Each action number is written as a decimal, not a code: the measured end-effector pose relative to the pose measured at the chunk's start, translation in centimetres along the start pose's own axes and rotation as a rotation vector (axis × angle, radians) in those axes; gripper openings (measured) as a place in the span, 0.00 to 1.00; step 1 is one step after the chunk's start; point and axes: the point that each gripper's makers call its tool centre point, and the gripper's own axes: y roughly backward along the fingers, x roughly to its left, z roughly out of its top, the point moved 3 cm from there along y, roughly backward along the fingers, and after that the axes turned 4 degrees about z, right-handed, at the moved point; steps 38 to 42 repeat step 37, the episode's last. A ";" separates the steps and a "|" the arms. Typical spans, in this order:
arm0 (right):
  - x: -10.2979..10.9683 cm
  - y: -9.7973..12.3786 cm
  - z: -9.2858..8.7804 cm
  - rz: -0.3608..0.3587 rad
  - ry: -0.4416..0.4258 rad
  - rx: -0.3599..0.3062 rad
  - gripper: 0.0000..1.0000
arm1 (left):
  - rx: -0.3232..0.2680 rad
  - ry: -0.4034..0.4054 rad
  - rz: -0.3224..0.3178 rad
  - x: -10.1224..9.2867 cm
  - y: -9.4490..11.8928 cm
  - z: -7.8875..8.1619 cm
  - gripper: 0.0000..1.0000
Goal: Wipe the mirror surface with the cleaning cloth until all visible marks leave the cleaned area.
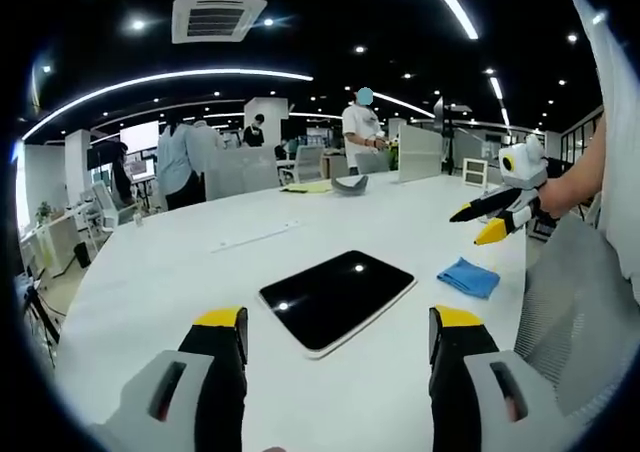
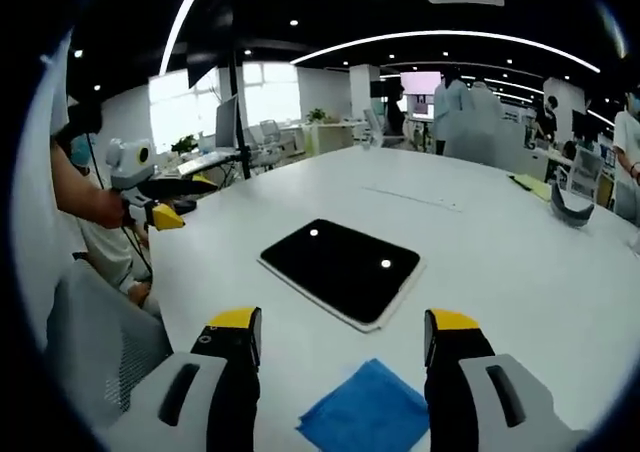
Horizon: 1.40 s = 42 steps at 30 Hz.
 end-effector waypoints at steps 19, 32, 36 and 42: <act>0.9 0.1 2.6 0.006 -0.027 -0.082 0.77 | -0.043 0.014 0.021 0.5 0.7 1.8 0.80; 0.8 -0.1 2.7 -0.003 -0.021 -0.085 0.75 | -0.029 0.000 0.030 0.6 0.9 1.4 0.79; 0.7 -0.1 2.5 -0.006 -0.026 -0.083 0.74 | -0.026 0.004 0.033 0.7 0.9 1.3 0.79; 0.6 -0.1 2.5 -0.006 -0.026 -0.082 0.74 | -0.026 0.005 0.034 0.6 0.9 1.3 0.79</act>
